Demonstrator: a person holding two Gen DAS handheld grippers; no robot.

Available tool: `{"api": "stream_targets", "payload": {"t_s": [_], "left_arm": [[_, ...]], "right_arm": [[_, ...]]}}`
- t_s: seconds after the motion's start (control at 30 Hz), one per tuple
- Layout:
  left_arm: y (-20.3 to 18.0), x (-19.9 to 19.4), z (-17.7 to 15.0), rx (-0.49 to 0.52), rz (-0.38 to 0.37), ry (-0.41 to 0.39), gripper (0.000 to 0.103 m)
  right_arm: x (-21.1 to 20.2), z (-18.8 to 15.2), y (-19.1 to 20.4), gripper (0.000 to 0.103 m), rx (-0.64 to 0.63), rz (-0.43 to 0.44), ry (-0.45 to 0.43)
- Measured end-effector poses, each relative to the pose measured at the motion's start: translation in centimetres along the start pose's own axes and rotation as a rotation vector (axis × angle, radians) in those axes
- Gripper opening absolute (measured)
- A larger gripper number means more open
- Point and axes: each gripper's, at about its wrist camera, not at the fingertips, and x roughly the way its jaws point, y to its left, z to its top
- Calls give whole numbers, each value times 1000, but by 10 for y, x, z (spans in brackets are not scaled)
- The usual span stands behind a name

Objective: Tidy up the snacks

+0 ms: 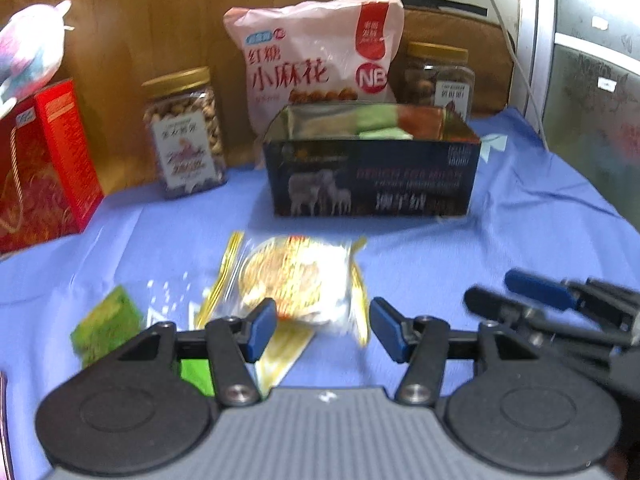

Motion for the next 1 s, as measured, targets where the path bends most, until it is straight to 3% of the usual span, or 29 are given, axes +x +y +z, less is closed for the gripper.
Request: {"api": "stream_targets", "payload": {"t_s": [0.33, 1.0], "left_arm": [[-4, 2, -30, 47, 61, -32, 55], [-8, 5, -40, 65, 50, -67, 57]], "right_arm": [[-6, -3, -11, 49, 89, -11, -29], [0, -3, -10, 50, 89, -1, 1]]}}
